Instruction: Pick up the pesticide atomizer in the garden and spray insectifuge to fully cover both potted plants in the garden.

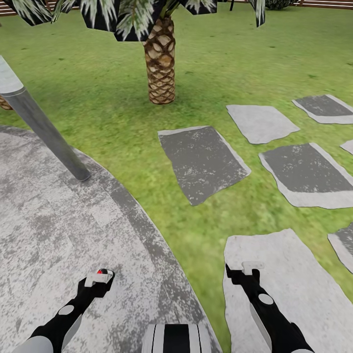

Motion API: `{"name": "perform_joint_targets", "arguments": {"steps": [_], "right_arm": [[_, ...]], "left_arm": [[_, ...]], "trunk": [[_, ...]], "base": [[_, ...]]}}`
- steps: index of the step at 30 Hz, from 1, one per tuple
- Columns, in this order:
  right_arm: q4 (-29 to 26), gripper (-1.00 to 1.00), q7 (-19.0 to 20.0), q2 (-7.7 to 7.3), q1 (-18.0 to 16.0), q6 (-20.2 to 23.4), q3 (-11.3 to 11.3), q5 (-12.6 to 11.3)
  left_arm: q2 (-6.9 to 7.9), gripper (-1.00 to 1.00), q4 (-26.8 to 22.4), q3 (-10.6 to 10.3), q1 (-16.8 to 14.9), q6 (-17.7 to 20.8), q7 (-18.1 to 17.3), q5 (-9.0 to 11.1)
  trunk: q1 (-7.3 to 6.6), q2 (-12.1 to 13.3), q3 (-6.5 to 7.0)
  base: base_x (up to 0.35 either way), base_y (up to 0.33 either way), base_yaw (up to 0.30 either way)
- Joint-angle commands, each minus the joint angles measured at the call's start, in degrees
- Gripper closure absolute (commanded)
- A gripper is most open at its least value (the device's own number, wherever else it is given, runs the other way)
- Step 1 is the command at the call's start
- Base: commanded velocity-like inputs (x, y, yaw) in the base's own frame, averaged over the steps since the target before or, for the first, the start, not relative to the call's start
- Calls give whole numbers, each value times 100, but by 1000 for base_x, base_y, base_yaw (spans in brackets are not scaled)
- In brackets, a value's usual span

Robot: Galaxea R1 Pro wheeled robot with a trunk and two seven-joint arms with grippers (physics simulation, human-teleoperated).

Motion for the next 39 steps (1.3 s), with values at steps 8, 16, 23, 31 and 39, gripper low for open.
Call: {"name": "perform_joint_targets", "arguments": {"steps": [8,16,23,31,39], "right_arm": [[3,-100,7,0,-2,-17,-3,4],[3,-100,9,0,-2,-17,-3,4],[3,-100,10,0,-2,-14,-3,4],[3,-100,7,0,-2,-9,-3,6],[12,-100,11,0,-2,-10,-3,6]], "left_arm": [[-2,-100,5,44,-3,-15,-39,-21],[-2,-100,5,44,-3,-16,-39,-21],[-2,-100,5,44,-3,-16,-39,-21],[-5,-100,5,43,-3,-16,-39,-18],[-8,-100,-1,44,-3,-16,-39,-18]], "trunk": [[-1,-1,30],[-1,-1,46],[-1,-1,61],[-1,-1,62],[-1,-1,62]], "base": [[0,0,-28],[0,0,-2],[0,0,0],[0,0,0],[0,0,0]]}}
